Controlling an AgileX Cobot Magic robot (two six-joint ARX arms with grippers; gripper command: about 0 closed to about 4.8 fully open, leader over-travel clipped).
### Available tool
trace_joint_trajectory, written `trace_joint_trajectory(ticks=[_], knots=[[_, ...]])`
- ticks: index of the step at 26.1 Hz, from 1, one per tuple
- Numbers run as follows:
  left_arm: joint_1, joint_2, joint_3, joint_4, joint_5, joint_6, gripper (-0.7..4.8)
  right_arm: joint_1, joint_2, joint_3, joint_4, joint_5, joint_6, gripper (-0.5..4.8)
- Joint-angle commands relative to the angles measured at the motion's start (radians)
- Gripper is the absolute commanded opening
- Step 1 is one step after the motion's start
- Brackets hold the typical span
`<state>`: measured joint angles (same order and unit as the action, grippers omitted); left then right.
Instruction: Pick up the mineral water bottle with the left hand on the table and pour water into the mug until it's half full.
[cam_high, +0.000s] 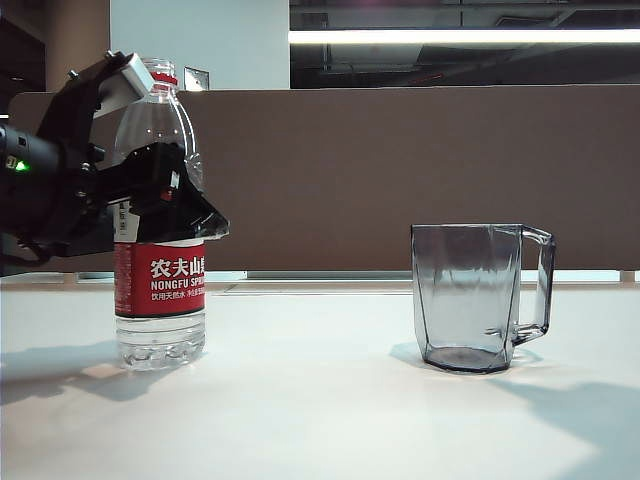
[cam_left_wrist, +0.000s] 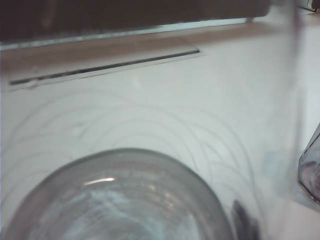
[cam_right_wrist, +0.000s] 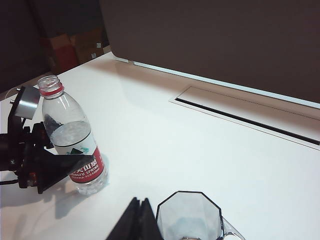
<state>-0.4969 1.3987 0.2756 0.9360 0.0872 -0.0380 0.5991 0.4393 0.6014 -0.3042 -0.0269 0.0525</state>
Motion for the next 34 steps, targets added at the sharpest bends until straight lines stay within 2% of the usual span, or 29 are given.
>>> trace_joint_trajectory(ticks=[1,4,5,7,9,11,24,28,31,34], knots=[[0.000,0.000,0.003,0.015,0.006,0.004,4.58,-0.001,-0.002,0.005,0.024,-0.002,-0.001,-0.08],[0.000,0.000,0.003,0.016,0.006,0.004,4.51,-0.001,-0.002,0.005,0.024,-0.002,-0.001,-0.08],[0.000,0.000,0.003,0.016,0.006,0.004,4.31,-0.001,-0.002,0.005,0.024,-0.002,0.000,-0.08],[0.000,0.000,0.003,0.016,0.006,0.004,3.28,-0.001,-0.002,0.005,0.024,-0.002,0.000,-0.08],[0.000,0.000,0.003,0.016,0.006,0.004,2.65,-0.001,-0.002,0.005,0.024,-0.002,0.000,-0.08],[0.000,0.000,0.003,0.016,0.006,0.004,2.28,0.000,-0.002,0.005,0.024,-0.002,0.000,-0.08],[0.000,0.000,0.013,0.112,0.005,0.005,2.27,-0.001,-0.002,0.005,0.014,-0.001,-0.001,-0.08],[-0.001,0.000,0.059,0.037,0.005,0.021,2.27,-0.001,-0.002,0.005,0.010,-0.001,0.000,-0.08],[-0.002,0.001,0.157,-0.122,0.005,0.063,2.27,-0.001,-0.002,0.005,0.009,-0.002,-0.001,-0.08],[-0.002,0.006,0.221,-0.181,0.005,0.081,2.27,-0.001,-0.002,0.005,0.009,-0.002,0.000,-0.08]])
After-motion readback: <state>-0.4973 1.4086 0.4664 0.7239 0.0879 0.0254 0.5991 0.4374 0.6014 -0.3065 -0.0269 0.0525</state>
